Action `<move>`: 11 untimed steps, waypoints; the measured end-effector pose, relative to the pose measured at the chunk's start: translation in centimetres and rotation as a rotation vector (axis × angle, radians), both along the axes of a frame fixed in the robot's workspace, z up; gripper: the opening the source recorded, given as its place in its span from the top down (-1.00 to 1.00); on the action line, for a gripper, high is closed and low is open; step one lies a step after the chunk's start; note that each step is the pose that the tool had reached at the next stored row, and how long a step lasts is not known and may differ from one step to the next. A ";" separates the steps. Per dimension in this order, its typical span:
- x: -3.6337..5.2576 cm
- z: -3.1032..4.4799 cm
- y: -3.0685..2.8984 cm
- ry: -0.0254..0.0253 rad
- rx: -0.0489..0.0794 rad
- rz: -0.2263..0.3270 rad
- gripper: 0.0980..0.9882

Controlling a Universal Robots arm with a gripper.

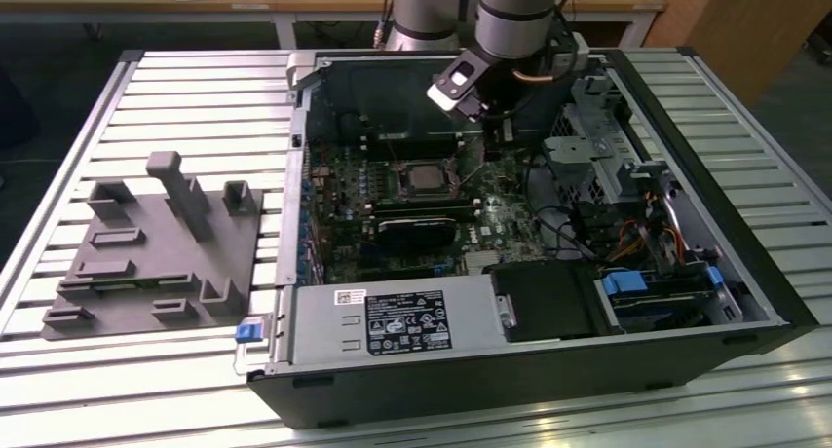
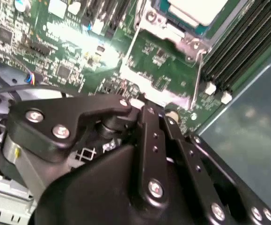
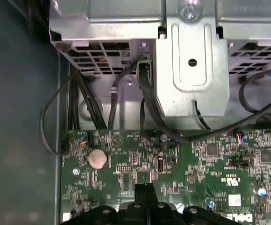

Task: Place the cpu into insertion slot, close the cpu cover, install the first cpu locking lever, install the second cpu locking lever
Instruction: 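Close the cpu cover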

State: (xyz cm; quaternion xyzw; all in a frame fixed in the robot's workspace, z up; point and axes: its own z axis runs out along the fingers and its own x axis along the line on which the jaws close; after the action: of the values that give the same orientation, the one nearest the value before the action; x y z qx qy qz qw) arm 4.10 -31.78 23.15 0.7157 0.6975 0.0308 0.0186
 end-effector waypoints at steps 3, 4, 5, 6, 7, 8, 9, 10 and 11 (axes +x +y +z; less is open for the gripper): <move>-0.49 0.00 0.00 0.0001 0.000 0.000 0.98; -0.67 0.00 0.00 0.0001 0.000 0.000 0.98; -0.86 -0.01 0.00 0.0001 0.000 0.000 0.98; -1.05 -0.01 0.00 0.0001 0.000 0.000 0.98; -1.27 -0.01 0.00 0.0001 0.000 0.000 0.98; -1.49 -0.01 0.00 0.0001 0.000 0.000 0.98; -1.73 -0.01 0.00 0.0001 0.000 0.000 0.98; -1.94 -0.02 0.00 0.0001 0.000 0.000 0.98; -2.17 -0.02 0.00 0.0001 0.000 0.000 0.98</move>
State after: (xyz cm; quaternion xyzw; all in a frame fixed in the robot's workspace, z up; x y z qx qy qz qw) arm 1.93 -31.78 23.14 0.7156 0.6976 0.0308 0.0187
